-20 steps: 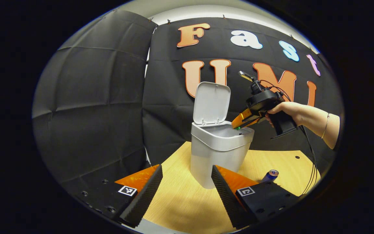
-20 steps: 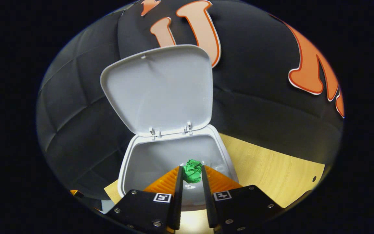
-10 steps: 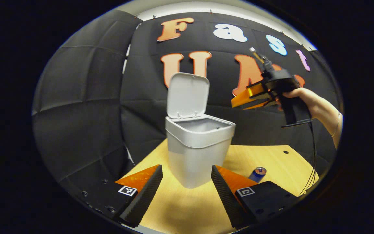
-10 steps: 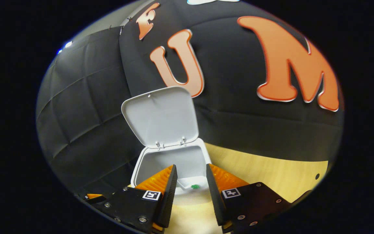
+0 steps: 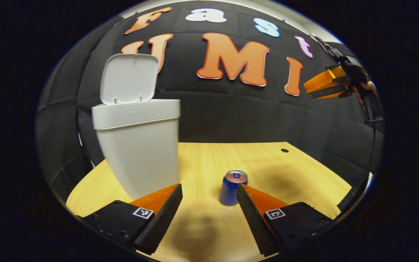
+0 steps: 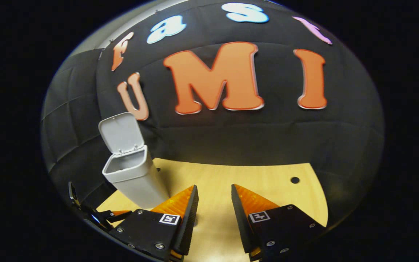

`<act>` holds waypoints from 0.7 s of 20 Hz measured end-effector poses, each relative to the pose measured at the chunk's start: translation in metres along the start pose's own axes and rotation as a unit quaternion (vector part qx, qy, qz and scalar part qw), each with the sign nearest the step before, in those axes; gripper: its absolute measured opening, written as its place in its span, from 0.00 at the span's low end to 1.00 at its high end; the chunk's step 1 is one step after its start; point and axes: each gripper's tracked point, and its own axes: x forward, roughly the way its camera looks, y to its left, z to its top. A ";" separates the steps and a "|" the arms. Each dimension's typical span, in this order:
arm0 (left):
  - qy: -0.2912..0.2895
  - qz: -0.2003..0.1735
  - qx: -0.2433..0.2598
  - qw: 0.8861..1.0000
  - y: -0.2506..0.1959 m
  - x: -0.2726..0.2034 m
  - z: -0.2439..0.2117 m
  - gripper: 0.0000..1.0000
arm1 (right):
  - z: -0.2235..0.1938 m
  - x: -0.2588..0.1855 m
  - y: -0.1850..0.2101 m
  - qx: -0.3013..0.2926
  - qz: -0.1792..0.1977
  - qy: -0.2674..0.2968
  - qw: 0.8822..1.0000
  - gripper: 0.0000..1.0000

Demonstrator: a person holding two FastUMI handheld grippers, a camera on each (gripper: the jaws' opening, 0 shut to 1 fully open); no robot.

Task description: Press the lid of the desktop garbage bin to open it, pick up the crumpled paper on the desktop and throw it into the bin, then pick up the pop can on the desktop and drop it into the bin, and finally close the garbage bin lid.

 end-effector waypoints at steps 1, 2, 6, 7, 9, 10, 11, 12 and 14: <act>-0.003 -0.009 0.008 1.000 -0.014 0.006 -0.005 0.95 | -0.006 -0.006 -0.017 0.002 -0.013 -0.001 1.000 0.54; -0.008 -0.013 0.020 1.000 -0.027 0.015 -0.008 0.95 | -0.011 -0.012 -0.031 0.004 -0.022 0.001 1.000 0.54; 0.006 -0.007 0.042 0.999 -0.050 0.047 -0.033 0.95 | -0.033 -0.026 -0.068 0.009 -0.035 0.016 0.999 0.54; 0.018 -0.002 0.036 0.999 -0.051 0.053 -0.041 0.95 | -0.037 -0.026 -0.072 0.006 -0.036 0.021 0.999 0.54; 0.034 0.015 0.022 0.999 -0.046 0.068 -0.052 0.94 | -0.042 -0.028 -0.076 -0.003 -0.032 0.027 0.999 0.54; 0.042 0.020 0.020 0.999 -0.043 0.076 -0.055 0.95 | -0.043 -0.028 -0.077 -0.006 -0.030 0.029 0.999 0.54; 0.049 0.023 0.020 0.998 -0.043 0.081 -0.059 0.95 | -0.044 -0.027 -0.077 -0.009 -0.027 0.031 0.999 0.54; 0.056 0.024 0.018 0.998 -0.043 0.087 -0.063 0.95 | -0.045 -0.026 -0.076 -0.011 -0.023 0.033 0.999 0.54; 0.079 0.026 0.013 0.996 -0.039 0.098 -0.074 0.95 | -0.048 -0.024 -0.074 -0.014 -0.016 0.037 0.999 0.55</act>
